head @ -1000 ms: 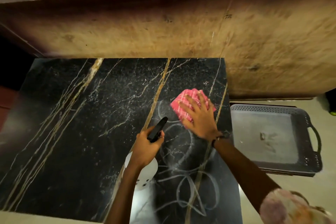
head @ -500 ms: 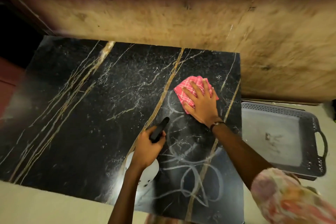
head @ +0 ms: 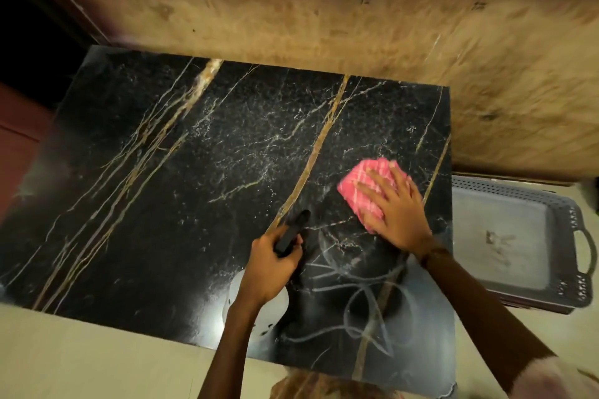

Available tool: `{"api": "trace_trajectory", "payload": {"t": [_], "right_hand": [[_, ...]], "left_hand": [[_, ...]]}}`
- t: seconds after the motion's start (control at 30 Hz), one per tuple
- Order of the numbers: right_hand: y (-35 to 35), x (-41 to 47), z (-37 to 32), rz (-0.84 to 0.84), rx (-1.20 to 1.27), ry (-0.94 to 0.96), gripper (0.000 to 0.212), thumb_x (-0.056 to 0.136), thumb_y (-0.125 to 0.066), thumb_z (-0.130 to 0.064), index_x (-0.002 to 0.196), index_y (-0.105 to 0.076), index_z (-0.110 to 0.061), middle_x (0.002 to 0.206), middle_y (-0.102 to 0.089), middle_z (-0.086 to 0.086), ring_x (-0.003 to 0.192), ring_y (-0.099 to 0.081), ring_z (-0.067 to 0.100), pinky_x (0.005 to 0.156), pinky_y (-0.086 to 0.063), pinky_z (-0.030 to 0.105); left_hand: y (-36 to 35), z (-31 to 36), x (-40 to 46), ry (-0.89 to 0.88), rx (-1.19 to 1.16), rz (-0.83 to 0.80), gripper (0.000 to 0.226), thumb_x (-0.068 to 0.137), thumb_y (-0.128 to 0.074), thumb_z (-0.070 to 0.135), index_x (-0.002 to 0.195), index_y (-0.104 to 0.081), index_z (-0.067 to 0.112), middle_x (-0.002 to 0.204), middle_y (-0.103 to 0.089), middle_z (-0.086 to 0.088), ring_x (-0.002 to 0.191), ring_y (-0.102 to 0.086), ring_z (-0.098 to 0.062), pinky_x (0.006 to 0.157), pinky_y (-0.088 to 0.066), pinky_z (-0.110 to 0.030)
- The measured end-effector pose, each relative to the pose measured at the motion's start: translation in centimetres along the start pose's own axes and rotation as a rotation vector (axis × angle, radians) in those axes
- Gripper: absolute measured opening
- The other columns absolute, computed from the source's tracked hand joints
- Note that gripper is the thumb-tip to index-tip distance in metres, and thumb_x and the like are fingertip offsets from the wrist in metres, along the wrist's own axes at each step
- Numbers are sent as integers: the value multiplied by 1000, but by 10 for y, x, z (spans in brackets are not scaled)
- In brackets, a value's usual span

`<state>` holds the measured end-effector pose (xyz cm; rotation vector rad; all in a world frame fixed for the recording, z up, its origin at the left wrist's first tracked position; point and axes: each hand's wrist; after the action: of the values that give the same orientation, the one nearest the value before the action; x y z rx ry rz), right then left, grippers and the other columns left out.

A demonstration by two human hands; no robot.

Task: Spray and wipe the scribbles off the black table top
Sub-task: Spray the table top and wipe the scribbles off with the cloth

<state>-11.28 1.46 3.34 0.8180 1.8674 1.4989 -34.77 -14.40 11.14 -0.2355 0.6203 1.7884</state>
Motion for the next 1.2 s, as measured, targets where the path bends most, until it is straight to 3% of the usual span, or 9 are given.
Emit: {"api": "trace_trajectory", "payload": {"t": [0.17,0.37,0.53,0.63,0.77,0.87,1.0,1.1,1.2], "right_hand": [[-5,78,-66,11,48,-152,60,92,-45,-58,146,-32,-37,160,-21,1,147,-1,40,114,-11,64],[-32,3,-131,52,23,222,62,87,-40,-59,144,-37,-35,158,-27,2,146,-12,44,115,-14,63],[-34,-80,-66,16,-38,203,65,88,-38,-65,147,-23,-40,159,-16,0,148,-5,35,112,-19,67],[-18,-66,-40,-6,-26,10,65,86,-39,-63,146,-28,-38,158,-25,2,147,-9,38,111,-22,66],[-13,-9,-75,15,19,-277,62,91,-42,-61,147,-30,-37,161,-18,2,147,-1,40,114,-11,64],[-20,-4,-116,5,46,-125,59,91,-44,-57,146,-33,-37,160,-21,3,147,-1,42,114,-12,65],[-30,-70,-129,48,31,142,58,87,-39,-58,142,-41,-36,156,-31,2,145,-15,41,115,-13,59],[-35,-128,-87,33,-33,82,63,88,-38,-63,146,-30,-37,159,-22,0,148,-8,35,116,-12,61],[-23,-154,-23,-3,-27,-140,70,85,-34,-65,146,-30,-31,158,-25,10,147,-7,39,113,-20,65]], "left_hand": [[3,-3,-8,-35,29,-21,15,81,-64,6,77,-67,20,72,-66,-12,60,-56,-14,57,-44,-20],[7,-12,-18,-41,49,-16,17,80,-66,5,72,-65,20,60,-58,-5,52,-47,-12,52,-39,-23],[16,-20,-30,-37,12,-43,7,86,-64,12,79,-66,14,73,-58,-30,61,-49,-22,61,-41,-36],[17,-23,-40,-53,37,-54,6,86,-64,14,81,-66,16,75,-63,-24,61,-53,-23,63,-45,-38],[10,-28,-53,-76,98,-85,3,85,-65,14,83,-66,14,78,-65,-19,75,-61,-37,73,-51,-47],[2,-27,-59,-96,121,-88,4,85,-64,12,81,-66,11,73,-64,-15,72,-59,-34,70,-48,-43],[-8,-26,-65,-72,130,-99,3,83,-65,10,80,-65,10,68,-60,-16,62,-52,-26,62,-42,-36],[-13,-27,-70,-56,127,-106,4,84,-65,13,81,-67,14,68,-62,-11,65,-57,-24,63,-45,-34],[-17,-29,-73,-43,112,-110,3,85,-65,11,84,-68,12,76,-66,-17,74,-62,-32,71,-52,-41]]}}
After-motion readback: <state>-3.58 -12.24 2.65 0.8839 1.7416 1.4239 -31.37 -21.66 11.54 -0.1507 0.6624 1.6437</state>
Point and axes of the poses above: each hand's wrist, its own x-axis towards the middle knuckle, its own y-axis out of the back of the hand, z = x × y
